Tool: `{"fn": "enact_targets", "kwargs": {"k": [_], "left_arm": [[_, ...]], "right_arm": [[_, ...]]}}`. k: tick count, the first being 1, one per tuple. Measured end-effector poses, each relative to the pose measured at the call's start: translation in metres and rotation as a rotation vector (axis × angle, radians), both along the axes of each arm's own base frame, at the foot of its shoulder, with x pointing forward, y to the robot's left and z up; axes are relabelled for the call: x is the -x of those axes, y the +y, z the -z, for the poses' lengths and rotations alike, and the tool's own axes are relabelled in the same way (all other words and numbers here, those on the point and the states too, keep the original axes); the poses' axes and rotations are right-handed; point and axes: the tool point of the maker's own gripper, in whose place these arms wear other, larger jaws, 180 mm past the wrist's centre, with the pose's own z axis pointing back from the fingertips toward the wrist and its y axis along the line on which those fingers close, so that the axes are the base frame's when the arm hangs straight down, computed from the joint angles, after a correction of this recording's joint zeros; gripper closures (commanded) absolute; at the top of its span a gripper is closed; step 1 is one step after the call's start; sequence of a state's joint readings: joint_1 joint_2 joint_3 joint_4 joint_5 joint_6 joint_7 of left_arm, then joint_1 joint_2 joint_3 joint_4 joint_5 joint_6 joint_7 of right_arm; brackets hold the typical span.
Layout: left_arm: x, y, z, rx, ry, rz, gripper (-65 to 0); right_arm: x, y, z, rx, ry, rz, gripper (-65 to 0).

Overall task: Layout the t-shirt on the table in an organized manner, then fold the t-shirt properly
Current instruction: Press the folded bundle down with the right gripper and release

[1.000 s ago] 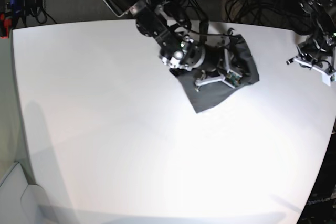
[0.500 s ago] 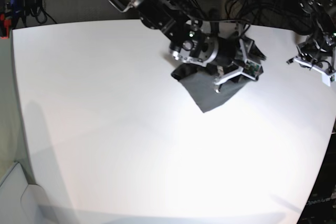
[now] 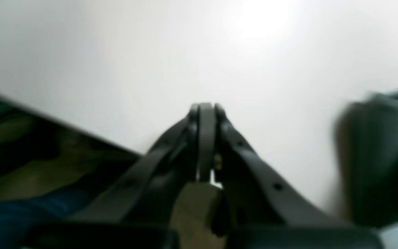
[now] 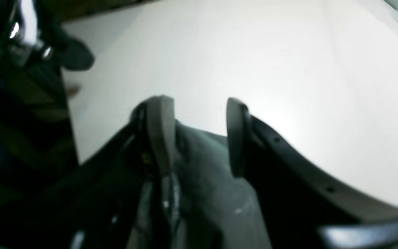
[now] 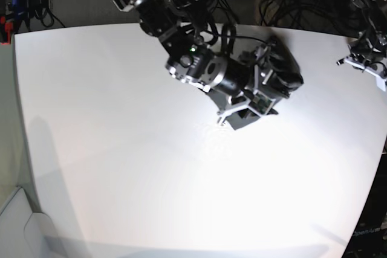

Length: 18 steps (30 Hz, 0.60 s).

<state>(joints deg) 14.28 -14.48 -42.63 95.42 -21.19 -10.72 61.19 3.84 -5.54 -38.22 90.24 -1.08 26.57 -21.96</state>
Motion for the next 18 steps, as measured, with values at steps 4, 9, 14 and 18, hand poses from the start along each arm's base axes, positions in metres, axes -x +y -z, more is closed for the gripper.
{"fn": "enact_targets", "kwargs": {"k": [4, 9, 14, 18], "left_arm": [[0.003, -0.001, 0.007, 0.018, 0.01, -0.003, -0.2], [0.009, -0.004, 0.011, 0.03, 0.026, -0.004, -0.2], [0.008, -0.002, 0.01, 0.021, 0.021, -0.004, -0.2], [0.009, -0.002, 0.01, 0.019, 0.022, -0.003, -0.2]], "right_arm": [[-0.005, -0.006, 0.024, 0.052, 0.047, 0.012, -16.9], [0.001, -0.005, 0.052, 0.092, 0.118, 0.009, 0.0], [0.019, 0.014, 0.07, 0.104, 0.175, -0.041, 0.0], [0.051, 0.032, 0.082, 0.135, 0.181, -0.141, 0.0]]}}
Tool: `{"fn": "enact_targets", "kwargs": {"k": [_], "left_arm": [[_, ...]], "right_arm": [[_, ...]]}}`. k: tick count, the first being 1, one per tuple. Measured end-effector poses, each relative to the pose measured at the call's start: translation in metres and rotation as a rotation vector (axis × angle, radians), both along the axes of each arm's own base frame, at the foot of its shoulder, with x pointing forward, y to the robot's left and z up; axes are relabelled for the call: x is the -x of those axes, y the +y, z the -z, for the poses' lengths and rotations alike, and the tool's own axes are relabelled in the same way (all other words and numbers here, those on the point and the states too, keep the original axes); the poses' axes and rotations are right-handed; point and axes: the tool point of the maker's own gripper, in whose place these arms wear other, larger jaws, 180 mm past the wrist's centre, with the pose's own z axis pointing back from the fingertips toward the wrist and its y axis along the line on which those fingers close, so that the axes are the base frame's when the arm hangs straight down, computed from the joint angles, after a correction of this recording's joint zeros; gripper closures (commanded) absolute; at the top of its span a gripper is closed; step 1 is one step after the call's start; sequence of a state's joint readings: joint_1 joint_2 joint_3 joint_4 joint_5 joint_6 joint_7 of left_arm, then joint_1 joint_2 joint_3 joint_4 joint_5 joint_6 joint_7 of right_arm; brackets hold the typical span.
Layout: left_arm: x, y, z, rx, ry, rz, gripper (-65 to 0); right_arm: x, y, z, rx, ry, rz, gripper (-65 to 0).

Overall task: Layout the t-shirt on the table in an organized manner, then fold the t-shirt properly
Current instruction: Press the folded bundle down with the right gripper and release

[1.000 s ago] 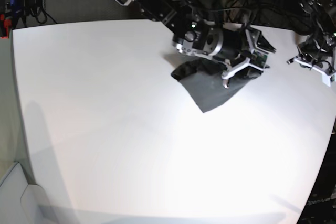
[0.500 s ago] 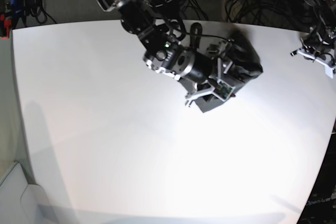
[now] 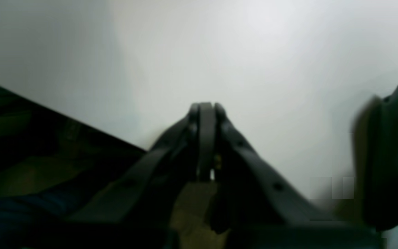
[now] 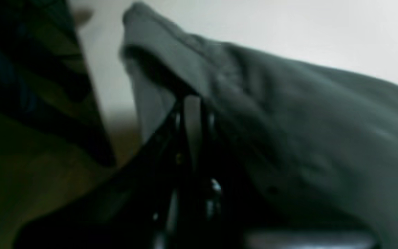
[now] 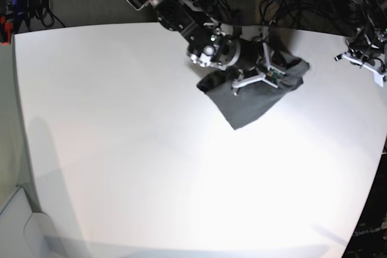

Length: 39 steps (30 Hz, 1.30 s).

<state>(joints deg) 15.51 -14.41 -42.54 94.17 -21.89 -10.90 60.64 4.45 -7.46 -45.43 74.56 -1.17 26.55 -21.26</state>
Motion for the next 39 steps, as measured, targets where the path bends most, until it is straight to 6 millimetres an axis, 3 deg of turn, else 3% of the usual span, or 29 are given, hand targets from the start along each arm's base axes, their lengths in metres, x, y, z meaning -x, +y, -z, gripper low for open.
{"fn": "enact_targets", "kwargs": {"k": [4, 7, 10, 14, 19, 25, 39], "left_arm": [[-0.001, -0.001, -0.001, 0.002, -0.007, 0.002, -0.2], [0.0, -0.002, -0.001, 0.004, -0.001, 0.003, -0.2], [0.005, -0.003, 0.001, 0.003, 0.004, 0.006, -0.2], [0.016, -0.004, 0.008, 0.005, 0.038, 0.004, -0.2], [0.016, -0.001, 0.006, -0.008, 0.025, 0.005, -0.2], [0.02, -0.002, 0.008, -0.005, 0.033, 0.004, -0.2], [0.021, -0.009, 0.013, 0.019, 0.031, -0.004, -0.2]], "right_arm": [[0.029, 0.018, 0.016, 0.049, 0.003, -0.121, 0.0], [0.035, 0.019, 0.028, 0.086, 0.013, -0.156, 0.0], [0.024, 0.015, 0.021, 0.084, -0.004, -0.134, 0.0], [0.002, 0.015, -0.006, 0.047, -0.054, -0.089, 0.0], [-0.002, 0.011, -0.003, 0.076, -0.051, -0.086, 0.0], [0.0, 0.007, 0.021, 0.096, -0.01, -0.087, 0.0], [-0.046, 0.008, -0.008, 0.072, -0.129, -0.076, 0.0]]}}
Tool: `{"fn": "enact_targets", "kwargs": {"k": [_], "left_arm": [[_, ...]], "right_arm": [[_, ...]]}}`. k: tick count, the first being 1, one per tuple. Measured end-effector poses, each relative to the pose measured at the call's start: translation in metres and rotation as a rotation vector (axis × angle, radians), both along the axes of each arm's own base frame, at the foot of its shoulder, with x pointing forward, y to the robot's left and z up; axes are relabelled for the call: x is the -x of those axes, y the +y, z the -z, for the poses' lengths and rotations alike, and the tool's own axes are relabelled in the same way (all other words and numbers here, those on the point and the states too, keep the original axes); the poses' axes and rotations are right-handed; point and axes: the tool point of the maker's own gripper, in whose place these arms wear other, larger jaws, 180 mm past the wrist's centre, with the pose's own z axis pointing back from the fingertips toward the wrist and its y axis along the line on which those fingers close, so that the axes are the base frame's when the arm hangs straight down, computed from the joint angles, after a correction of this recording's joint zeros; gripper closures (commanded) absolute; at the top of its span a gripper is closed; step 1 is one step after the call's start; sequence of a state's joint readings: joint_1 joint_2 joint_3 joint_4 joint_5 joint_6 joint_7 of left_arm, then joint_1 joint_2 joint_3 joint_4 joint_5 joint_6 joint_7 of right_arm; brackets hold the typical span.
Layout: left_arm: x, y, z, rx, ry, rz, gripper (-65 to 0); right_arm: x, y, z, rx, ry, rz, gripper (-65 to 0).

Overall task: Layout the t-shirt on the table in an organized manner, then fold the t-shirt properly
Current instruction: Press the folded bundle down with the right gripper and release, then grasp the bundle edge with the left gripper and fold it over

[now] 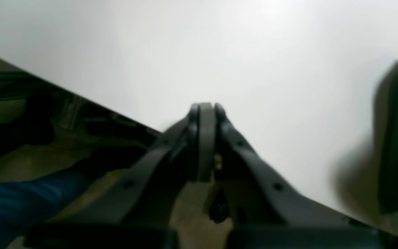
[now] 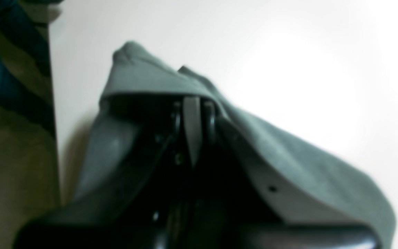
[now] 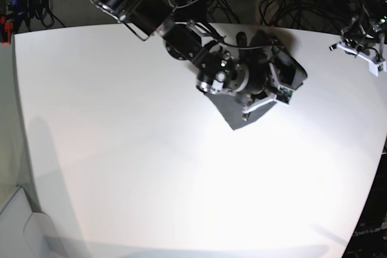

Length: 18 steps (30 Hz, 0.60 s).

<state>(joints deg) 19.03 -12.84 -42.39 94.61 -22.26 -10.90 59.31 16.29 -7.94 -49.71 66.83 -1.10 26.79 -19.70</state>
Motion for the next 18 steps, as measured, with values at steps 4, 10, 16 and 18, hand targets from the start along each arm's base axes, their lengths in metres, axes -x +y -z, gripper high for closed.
{"fn": "enact_targets", "kwargs": {"k": [4, 10, 16, 18], "left_arm": [[0.002, -0.007, 0.004, 0.018, -0.001, -0.008, -0.2], [0.003, -0.018, 0.01, 0.048, 0.002, -0.013, -0.2], [0.0, -0.038, 0.012, 0.06, -0.006, 0.162, -0.5], [0.001, -0.045, 0.013, 0.065, -0.003, 0.21, -1.9]], "right_arm": [[0.006, 0.009, -0.009, -0.062, -0.017, -0.022, 0.0], [0.049, 0.023, 0.004, -0.044, 0.01, -0.117, -2.7], [0.066, 0.022, 0.014, -0.046, 0.052, -0.115, -22.3], [0.076, 0.024, 0.007, -0.064, 0.054, -0.121, -27.6]]}}
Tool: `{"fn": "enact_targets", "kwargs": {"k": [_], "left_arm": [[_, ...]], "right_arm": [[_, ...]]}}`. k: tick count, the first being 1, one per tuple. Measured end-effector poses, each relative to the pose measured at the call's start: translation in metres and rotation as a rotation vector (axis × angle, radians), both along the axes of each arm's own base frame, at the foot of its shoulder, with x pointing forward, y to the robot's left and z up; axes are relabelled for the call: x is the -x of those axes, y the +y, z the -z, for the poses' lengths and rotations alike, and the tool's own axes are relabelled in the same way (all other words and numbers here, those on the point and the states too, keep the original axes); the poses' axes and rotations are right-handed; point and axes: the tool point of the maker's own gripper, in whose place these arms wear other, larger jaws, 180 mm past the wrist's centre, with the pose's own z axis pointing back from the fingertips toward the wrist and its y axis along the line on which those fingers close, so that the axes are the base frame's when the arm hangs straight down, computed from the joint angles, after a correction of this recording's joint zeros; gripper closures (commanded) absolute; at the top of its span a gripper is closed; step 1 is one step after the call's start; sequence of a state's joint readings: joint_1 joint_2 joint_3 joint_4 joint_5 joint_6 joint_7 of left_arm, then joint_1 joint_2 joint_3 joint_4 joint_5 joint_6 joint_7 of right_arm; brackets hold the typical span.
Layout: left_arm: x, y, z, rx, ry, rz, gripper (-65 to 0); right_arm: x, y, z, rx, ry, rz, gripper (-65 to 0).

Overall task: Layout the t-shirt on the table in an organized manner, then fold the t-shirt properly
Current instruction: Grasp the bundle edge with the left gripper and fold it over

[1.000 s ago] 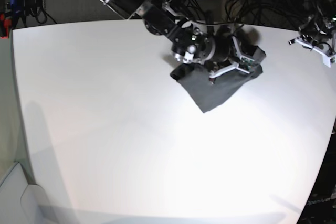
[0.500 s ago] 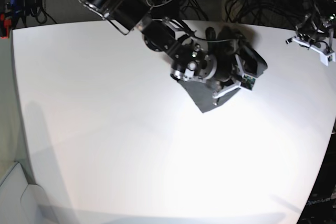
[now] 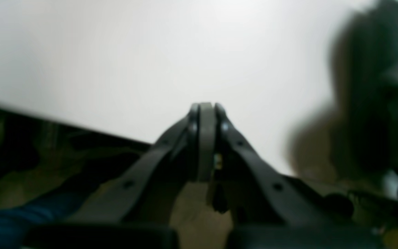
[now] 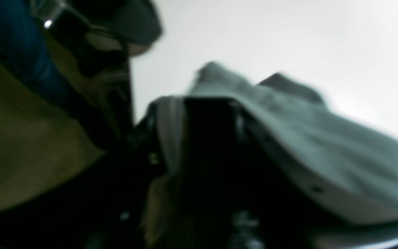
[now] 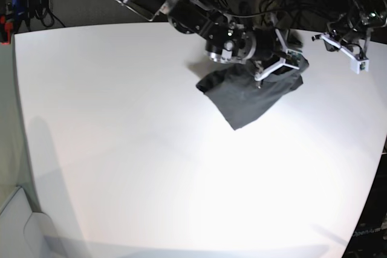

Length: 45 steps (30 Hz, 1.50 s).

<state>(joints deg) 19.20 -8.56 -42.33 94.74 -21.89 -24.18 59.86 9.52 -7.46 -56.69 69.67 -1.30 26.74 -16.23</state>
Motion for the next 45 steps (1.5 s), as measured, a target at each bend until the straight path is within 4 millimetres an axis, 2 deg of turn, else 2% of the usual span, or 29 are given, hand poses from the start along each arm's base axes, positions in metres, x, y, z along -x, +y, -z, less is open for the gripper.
{"fn": "enact_targets", "kwargs": {"k": [2, 5, 7, 9, 11, 15, 19, 25, 30, 32, 34, 37, 39, 42, 45], "left_arm": [[0.005, -0.001, 0.001, -0.002, 0.009, 0.022, -6.7], [0.017, -0.002, 0.005, -0.004, 0.035, 0.036, -18.3], [0.021, -0.007, 0.007, 0.01, 0.032, 0.055, -26.7], [0.021, -0.015, 0.006, 0.041, -0.002, 0.075, -33.4], [0.026, -0.022, 0.005, 0.086, -0.03, 0.067, -39.7], [0.035, -0.031, 0.009, 0.133, -0.025, 0.054, -46.5], [0.03, -0.051, 0.008, 0.215, -0.06, 0.045, -46.8], [0.029, -0.069, 0.001, 0.336, -0.087, 0.044, -46.8], [0.024, -0.079, -0.007, 0.414, -0.127, 0.046, -46.8], [-0.001, -0.082, -0.026, 0.467, -0.258, 0.029, -46.8], [-0.009, -0.088, -0.032, 0.49, -0.272, 0.052, -46.7], [0.001, -0.09, -0.035, 0.47, -0.235, 0.08, -46.7], [0.001, -0.087, -0.037, 0.458, -0.241, 0.079, -46.7], [-0.015, -0.087, -0.041, 0.477, -0.282, 0.074, -46.7], [-0.02, -0.088, -0.034, 0.502, -0.276, 0.059, -46.7]], "right_arm": [[0.006, 0.006, -0.023, -0.057, -0.024, 0.002, -30.0], [0.008, 0.015, -0.067, -0.168, -0.07, -0.003, -30.6], [0.006, 0.014, -0.084, -0.186, -0.1, -0.004, -30.6], [0.004, 0.004, -0.081, -0.15, -0.114, 0.001, -30.6], [0.002, -0.012, -0.064, -0.096, -0.11, 0.013, -30.6], [-0.018, -0.043, -0.049, -0.054, -0.097, 0.095, -30.6], [-0.039, -0.063, -0.065, -0.08, -0.144, 0.156, -30.6], [-0.04, -0.089, -0.043, -0.005, -0.132, 0.176, -30.6], [-0.037, -0.089, -0.041, -0.01, -0.12, 0.18, -30.6], [-0.035, -0.089, -0.04, -0.009, -0.114, 0.181, -30.6], [-0.033, -0.089, -0.039, -0.009, -0.11, 0.181, -30.6], [-0.035, -0.09, -0.039, -0.009, -0.112, 0.182, -30.6], [-0.034, -0.09, -0.039, -0.009, -0.111, 0.181, -30.6], [-0.034, -0.09, -0.039, -0.009, -0.11, 0.182, -30.6], [-0.034, -0.09, -0.038, -0.006, -0.109, 0.181, -30.6]]}}
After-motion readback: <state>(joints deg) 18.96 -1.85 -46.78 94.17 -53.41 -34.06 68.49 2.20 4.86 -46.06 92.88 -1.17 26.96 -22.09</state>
